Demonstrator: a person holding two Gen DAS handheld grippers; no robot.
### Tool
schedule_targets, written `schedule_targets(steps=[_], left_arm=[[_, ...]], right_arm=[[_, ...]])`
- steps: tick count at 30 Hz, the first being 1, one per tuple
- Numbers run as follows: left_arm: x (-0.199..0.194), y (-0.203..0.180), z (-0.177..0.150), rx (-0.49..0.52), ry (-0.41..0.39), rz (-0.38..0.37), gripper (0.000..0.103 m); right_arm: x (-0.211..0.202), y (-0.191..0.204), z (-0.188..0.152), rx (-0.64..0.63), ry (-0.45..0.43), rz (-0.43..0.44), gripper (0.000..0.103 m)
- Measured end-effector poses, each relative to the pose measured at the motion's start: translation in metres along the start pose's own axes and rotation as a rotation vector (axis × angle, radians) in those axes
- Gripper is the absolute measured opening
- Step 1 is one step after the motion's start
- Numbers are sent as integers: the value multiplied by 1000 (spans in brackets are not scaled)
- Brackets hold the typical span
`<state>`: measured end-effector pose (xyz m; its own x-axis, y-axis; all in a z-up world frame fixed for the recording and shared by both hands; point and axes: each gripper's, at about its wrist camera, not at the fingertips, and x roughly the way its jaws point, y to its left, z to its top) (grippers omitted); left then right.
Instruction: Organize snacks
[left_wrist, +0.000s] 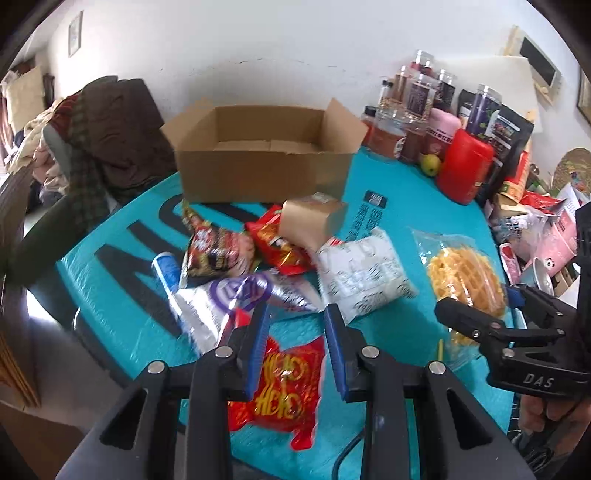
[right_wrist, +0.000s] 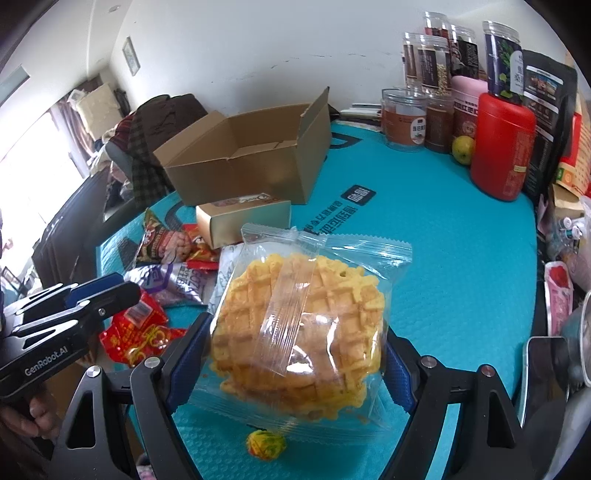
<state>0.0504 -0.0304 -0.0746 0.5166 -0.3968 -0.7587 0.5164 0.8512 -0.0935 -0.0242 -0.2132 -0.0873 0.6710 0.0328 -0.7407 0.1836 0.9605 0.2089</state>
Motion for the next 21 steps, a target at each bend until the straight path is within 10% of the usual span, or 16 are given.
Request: schedule_targets(steps=[12, 16, 21], left_arm=[[3, 28, -20, -81, 73, 76, 31], [0, 31, -22, -83, 78, 87, 76], [6, 33, -24, -97, 109, 63, 83]], right_arm=[[2, 11, -9, -23, 19, 16, 83], [1, 13, -10, -25, 22, 19, 83], [0, 13, -11, -25, 23, 17, 83]])
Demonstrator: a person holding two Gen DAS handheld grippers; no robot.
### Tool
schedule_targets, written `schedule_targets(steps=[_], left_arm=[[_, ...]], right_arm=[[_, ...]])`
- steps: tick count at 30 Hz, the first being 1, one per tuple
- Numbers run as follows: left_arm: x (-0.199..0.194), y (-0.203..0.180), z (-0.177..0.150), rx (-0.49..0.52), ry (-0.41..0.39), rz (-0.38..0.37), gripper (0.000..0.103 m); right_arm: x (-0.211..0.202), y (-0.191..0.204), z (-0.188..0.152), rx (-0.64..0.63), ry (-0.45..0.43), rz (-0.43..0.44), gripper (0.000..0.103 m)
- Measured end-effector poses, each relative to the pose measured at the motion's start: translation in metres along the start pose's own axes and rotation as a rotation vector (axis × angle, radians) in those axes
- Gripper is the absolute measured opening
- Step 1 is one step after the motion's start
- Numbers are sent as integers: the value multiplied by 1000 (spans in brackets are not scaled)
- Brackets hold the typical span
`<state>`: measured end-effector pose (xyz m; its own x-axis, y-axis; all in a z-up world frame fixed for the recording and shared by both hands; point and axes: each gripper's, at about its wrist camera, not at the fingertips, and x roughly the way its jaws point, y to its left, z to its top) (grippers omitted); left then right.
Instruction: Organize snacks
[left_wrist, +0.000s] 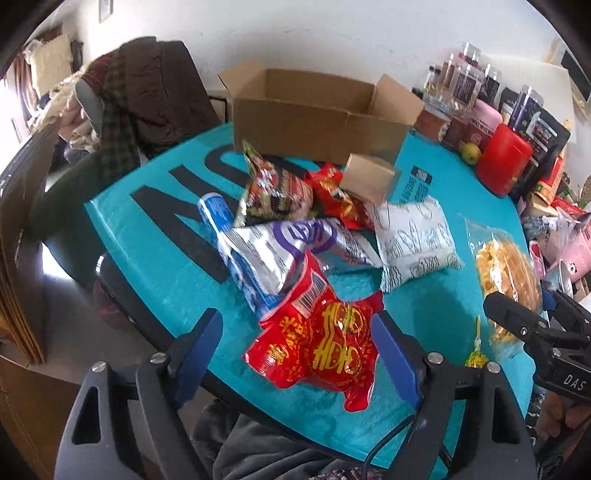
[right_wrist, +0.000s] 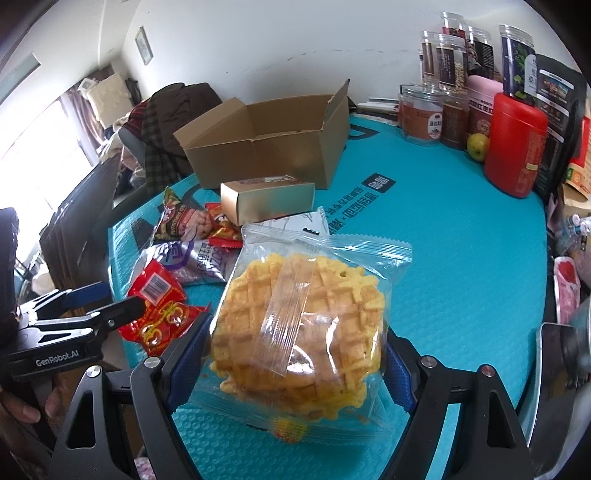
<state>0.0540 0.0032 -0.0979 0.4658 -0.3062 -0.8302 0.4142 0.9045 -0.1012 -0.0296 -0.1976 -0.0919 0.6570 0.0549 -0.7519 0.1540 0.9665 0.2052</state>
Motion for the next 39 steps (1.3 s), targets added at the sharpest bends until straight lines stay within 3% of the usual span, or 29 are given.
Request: schedule_targets(steps=[5, 10, 18, 21, 23, 24, 25, 34, 39], left_arm=[[12, -11, -5, 32, 44, -57, 83], [25, -25, -7, 111, 73, 4, 83], [54, -32, -9, 90, 172, -58, 85], [54, -38, -9, 127, 153, -29, 85], [53, -41, -10, 140, 124, -25, 78], [51, -42, -11, 145, 106, -40, 62], [48, -45, -12, 155, 95, -52, 38], [32, -42, -8, 171, 66, -103, 35], [15, -37, 7, 165, 1, -112, 35]], right_arm=[[-1, -1, -4, 4, 5, -14, 83], [0, -8, -7, 22, 14, -34, 83], [5, -11, -6, 32, 31, -42, 83], [8, -12, -5, 33, 37, -43, 83], [10, -12, -4, 37, 41, -45, 83], [11, -13, -4, 39, 44, -44, 83], [11, -13, -4, 41, 45, -43, 83], [12, -11, 0, 37, 46, -47, 83], [10, -4, 9, 19, 27, -33, 83]])
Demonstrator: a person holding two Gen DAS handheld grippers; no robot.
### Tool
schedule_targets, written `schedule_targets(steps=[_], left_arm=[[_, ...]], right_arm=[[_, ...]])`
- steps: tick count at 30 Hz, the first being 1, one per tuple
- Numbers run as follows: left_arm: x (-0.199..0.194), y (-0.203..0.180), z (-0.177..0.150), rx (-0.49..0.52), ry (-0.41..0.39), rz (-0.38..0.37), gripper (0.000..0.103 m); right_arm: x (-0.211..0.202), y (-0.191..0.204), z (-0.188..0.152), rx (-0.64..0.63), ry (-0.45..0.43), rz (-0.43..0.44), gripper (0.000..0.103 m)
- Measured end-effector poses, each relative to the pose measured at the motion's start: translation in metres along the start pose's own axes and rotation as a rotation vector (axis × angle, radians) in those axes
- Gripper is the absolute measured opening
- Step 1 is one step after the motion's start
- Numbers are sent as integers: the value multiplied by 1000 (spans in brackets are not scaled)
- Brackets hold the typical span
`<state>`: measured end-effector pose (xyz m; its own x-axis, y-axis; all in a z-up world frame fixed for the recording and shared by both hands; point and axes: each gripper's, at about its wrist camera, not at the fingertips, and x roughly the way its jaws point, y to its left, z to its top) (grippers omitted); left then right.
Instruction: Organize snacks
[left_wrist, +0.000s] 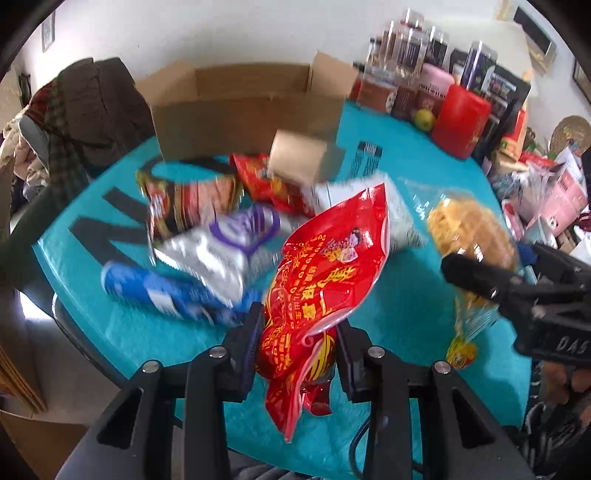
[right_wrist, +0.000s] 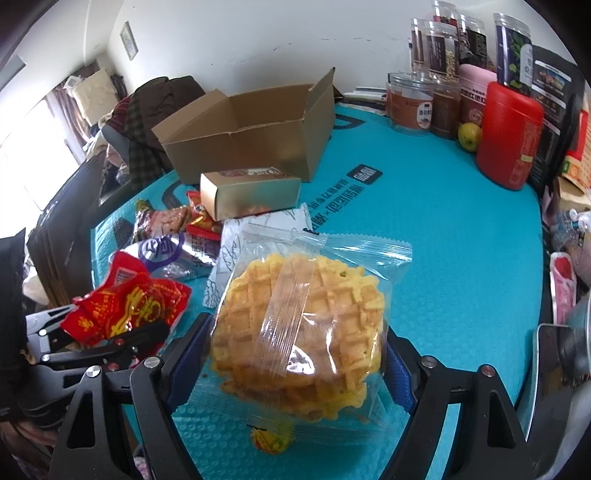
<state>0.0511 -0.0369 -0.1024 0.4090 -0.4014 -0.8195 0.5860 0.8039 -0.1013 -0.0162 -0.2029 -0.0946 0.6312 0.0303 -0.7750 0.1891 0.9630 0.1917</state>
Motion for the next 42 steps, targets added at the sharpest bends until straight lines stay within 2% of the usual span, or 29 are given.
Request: schedule_targets(steps=[19, 33, 36, 37, 42], left_arm=[[-29, 25, 84, -7, -216, -4, 35], [-16, 45, 163, 7, -321, 8, 35], [-12, 50, 182, 12, -347, 32, 33], [-11, 52, 189, 15, -360, 39, 24], [1, 56, 219, 30, -391, 54, 24]], right_arm=[[-7, 25, 82, -119, -122, 55, 83], [10, 33, 168, -182, -222, 69, 83], [15, 32, 188, -189, -242, 61, 83], [18, 31, 195, -189, -246, 60, 83], [33, 25, 223, -177, -258, 74, 83]])
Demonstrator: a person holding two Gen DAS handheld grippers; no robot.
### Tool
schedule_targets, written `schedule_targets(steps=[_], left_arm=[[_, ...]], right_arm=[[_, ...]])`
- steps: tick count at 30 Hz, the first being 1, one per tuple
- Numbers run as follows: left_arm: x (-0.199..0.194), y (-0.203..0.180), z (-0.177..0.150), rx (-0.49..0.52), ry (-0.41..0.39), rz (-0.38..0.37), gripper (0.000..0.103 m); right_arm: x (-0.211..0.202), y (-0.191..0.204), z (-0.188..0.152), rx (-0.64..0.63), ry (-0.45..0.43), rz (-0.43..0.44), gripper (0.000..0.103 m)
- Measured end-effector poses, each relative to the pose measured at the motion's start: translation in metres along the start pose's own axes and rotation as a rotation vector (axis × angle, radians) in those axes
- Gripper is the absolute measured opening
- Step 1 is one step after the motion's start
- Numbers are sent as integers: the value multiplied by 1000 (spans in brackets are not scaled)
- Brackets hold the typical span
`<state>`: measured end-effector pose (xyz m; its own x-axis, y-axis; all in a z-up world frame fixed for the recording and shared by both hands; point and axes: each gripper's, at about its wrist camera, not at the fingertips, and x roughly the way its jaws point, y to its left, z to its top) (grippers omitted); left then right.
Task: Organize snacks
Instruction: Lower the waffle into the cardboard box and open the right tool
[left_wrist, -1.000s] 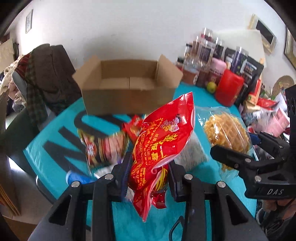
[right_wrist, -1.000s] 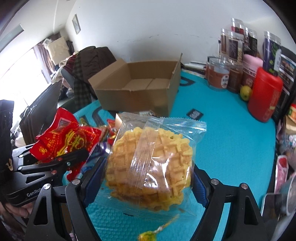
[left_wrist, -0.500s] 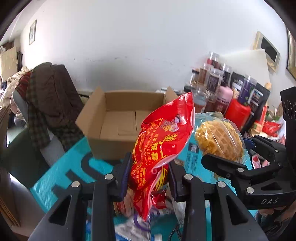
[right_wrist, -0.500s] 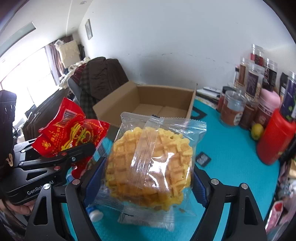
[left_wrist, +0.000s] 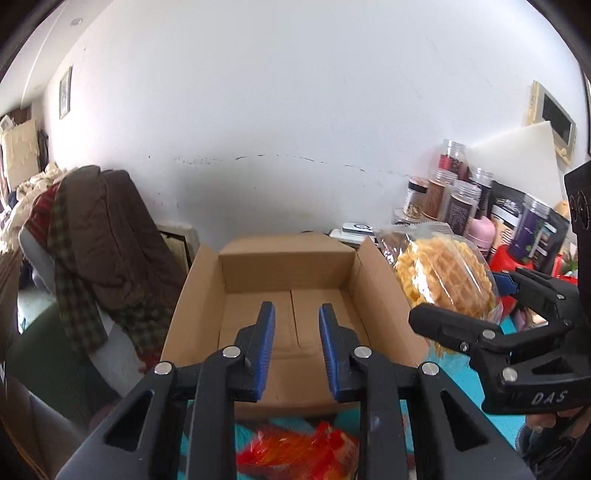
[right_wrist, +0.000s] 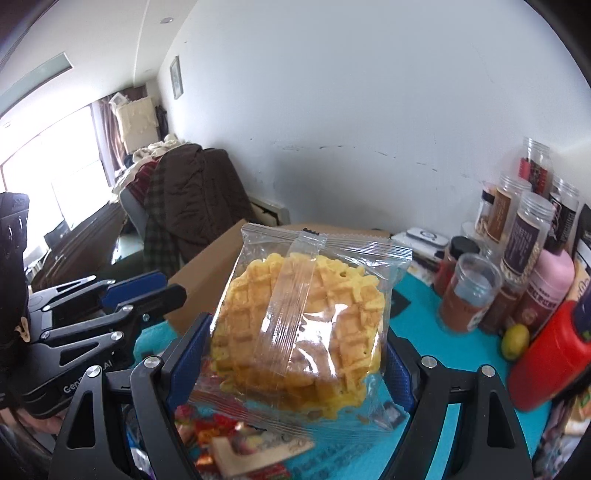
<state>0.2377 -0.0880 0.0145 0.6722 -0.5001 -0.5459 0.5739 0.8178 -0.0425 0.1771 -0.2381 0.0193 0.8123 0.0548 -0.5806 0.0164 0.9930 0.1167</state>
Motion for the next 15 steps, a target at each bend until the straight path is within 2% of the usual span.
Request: schedule_targets(steps=[3, 15], left_arm=[[18, 1, 5, 1, 20, -14, 24], [65, 14, -2, 10, 108, 26, 24]], right_arm=[[17, -7, 5, 12, 23, -17, 83], [64, -20, 0, 9, 105, -28, 83]])
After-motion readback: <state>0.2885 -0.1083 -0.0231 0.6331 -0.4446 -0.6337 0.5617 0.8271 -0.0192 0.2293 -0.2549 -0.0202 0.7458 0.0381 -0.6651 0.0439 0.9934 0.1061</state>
